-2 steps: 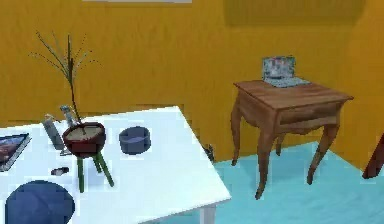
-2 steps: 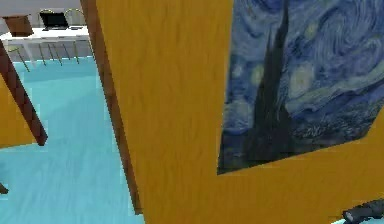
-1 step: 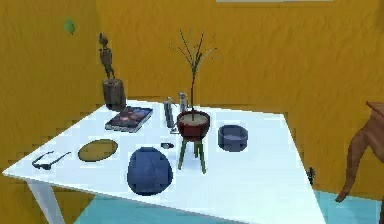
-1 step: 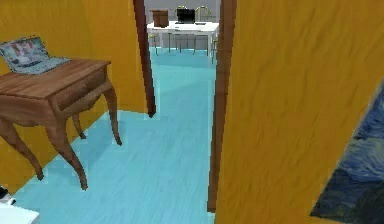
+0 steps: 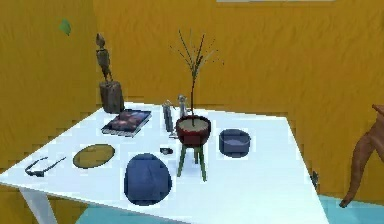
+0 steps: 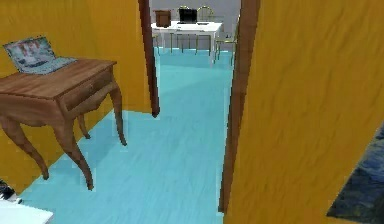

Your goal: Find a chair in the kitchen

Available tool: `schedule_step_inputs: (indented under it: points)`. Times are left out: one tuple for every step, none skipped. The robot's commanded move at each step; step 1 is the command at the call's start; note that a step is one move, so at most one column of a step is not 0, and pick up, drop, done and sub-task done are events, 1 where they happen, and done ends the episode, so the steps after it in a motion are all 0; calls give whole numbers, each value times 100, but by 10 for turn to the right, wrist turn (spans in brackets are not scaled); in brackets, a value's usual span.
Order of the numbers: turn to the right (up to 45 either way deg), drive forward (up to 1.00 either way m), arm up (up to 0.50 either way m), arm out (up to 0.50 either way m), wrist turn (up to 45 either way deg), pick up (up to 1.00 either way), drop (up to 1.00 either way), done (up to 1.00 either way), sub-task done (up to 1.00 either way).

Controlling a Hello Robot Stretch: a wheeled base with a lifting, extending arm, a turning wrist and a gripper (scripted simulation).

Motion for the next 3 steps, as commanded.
schedule_step_inputs:
  points:
    - [450, 0, 0, 0, 0, 0, 0, 0, 0]
    - [180, 0, 0, 0, 0, 0, 0, 0, 0]
    - [30, 0, 0, 0, 0, 0, 0, 0, 0]
